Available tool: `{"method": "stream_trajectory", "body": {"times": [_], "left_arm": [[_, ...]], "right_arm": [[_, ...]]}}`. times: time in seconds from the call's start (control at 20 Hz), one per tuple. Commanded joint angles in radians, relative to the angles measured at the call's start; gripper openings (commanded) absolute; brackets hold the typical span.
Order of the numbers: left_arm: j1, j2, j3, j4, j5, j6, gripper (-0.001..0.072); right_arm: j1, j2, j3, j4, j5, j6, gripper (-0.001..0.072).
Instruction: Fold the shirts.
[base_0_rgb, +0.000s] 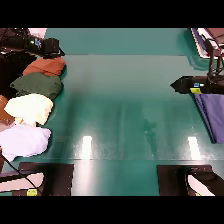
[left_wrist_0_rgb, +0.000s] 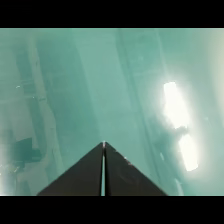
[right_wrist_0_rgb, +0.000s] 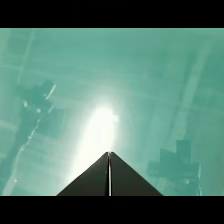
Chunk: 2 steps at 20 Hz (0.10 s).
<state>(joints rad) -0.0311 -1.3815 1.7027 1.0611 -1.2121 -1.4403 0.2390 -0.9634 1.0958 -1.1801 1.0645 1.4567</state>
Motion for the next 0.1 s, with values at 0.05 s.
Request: {"method": "stream_trajectory", "body": {"times": [0.05], "left_arm": [[0.0,0.001,0.0,0.0,0.002,0.0,0.0026]], "right_arm": [[0.042,0.0,0.001,0.002,-0.005,0.001,0.0014]]}}
